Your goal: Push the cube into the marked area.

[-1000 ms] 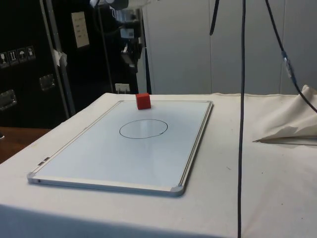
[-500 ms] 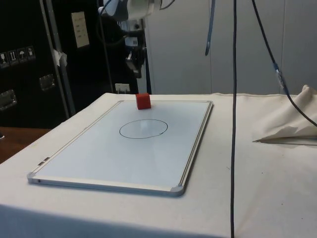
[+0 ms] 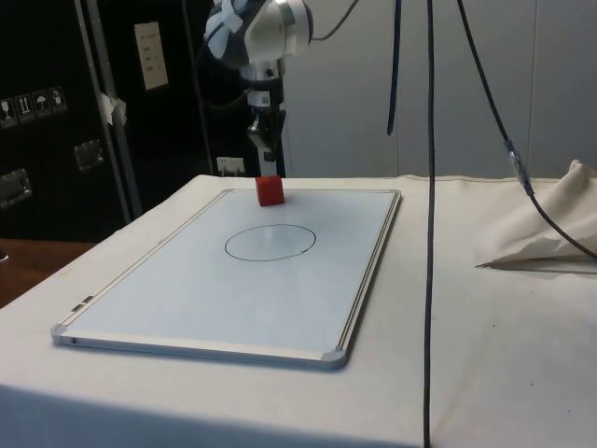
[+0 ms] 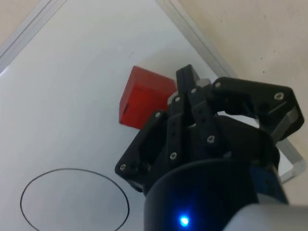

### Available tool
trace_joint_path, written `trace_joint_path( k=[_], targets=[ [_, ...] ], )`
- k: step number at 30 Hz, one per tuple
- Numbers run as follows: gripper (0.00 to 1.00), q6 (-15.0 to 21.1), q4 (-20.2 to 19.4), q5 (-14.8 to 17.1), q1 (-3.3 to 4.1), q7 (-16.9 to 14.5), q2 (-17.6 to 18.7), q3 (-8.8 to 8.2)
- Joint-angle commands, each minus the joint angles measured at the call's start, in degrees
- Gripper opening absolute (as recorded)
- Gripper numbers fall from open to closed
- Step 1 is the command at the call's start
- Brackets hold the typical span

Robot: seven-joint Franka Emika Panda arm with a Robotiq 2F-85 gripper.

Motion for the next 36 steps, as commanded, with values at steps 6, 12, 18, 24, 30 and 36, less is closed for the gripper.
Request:
trace_joint_path(
  k=[6,12,18,24,30,36],
  targets=[
    [0.00,2.1,1.4,2.5,-1.15,-0.2,3.0,0.52],
    [0.00,2.9,1.5,5.0,-0.69,-0.2,4.8,0.34],
    [0.00,3.7,-0.1,6.6,1.03,0.1,4.8,0.46],
    [0.00,3.4,-2.8,6.9,2.86,-0.1,3.0,0.17],
    [0.00,3.0,-5.5,6.6,4.41,0.1,0.8,0.11],
    [0.00,2.3,-7.6,6.8,5.50,0.0,-0.9,0.40]
  ],
)
